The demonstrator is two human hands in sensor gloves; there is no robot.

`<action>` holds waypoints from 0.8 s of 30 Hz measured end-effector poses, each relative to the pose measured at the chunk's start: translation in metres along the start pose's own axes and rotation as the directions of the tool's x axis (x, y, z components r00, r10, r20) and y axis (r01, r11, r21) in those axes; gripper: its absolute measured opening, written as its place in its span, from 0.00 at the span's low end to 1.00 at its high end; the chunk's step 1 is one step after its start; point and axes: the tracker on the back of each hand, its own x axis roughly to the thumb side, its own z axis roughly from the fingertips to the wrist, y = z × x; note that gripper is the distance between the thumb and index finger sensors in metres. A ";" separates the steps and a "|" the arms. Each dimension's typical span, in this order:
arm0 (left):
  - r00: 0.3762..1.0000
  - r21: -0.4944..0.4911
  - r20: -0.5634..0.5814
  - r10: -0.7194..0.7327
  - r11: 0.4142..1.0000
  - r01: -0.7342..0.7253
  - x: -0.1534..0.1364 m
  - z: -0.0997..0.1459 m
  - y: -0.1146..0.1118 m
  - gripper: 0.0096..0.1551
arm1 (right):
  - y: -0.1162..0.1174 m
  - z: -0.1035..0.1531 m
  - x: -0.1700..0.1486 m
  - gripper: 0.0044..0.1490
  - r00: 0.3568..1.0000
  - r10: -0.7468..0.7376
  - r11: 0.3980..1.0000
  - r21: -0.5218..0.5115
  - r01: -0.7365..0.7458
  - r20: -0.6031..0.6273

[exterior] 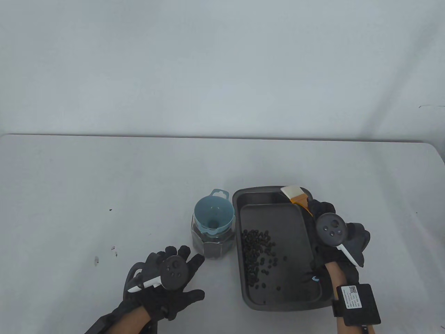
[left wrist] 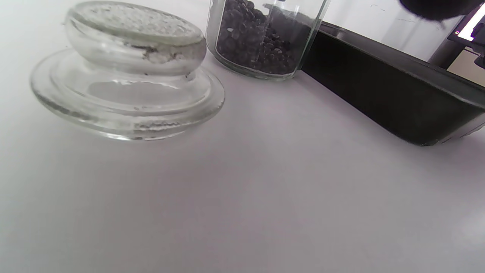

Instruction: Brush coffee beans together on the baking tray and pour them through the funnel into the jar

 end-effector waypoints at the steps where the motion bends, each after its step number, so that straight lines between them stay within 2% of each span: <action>1: 1.000 -0.002 0.000 0.000 1.000 0.000 0.000 0.000 0.000 0.56 | 0.001 -0.002 0.004 0.31 0.999 0.031 0.999 0.009 -0.031 0.012; 3: 1.000 -0.005 -0.001 0.002 1.000 -0.002 0.000 0.000 0.000 0.55 | 0.004 -0.007 0.014 0.30 0.993 0.111 0.993 0.029 -0.112 0.039; 7: 1.000 -0.005 -0.001 0.004 1.000 -0.004 0.000 0.000 0.000 0.55 | 0.010 -0.015 0.035 0.29 0.974 0.222 0.975 0.002 -0.222 0.040; 12: 1.000 0.001 -0.005 0.003 1.000 -0.003 0.000 0.000 0.001 0.55 | 0.032 -0.026 0.067 0.27 0.924 0.373 0.925 0.036 -0.377 0.084; 17: 1.000 0.012 -0.007 0.007 1.000 -0.007 -0.001 0.002 0.002 0.55 | 0.058 -0.028 0.086 0.28 0.902 0.419 0.901 0.073 -0.427 0.108; 24: 1.000 0.022 -0.013 0.011 1.000 -0.011 -0.004 0.003 0.003 0.56 | 0.096 -0.018 0.098 0.26 0.846 0.499 0.843 0.121 -0.524 0.188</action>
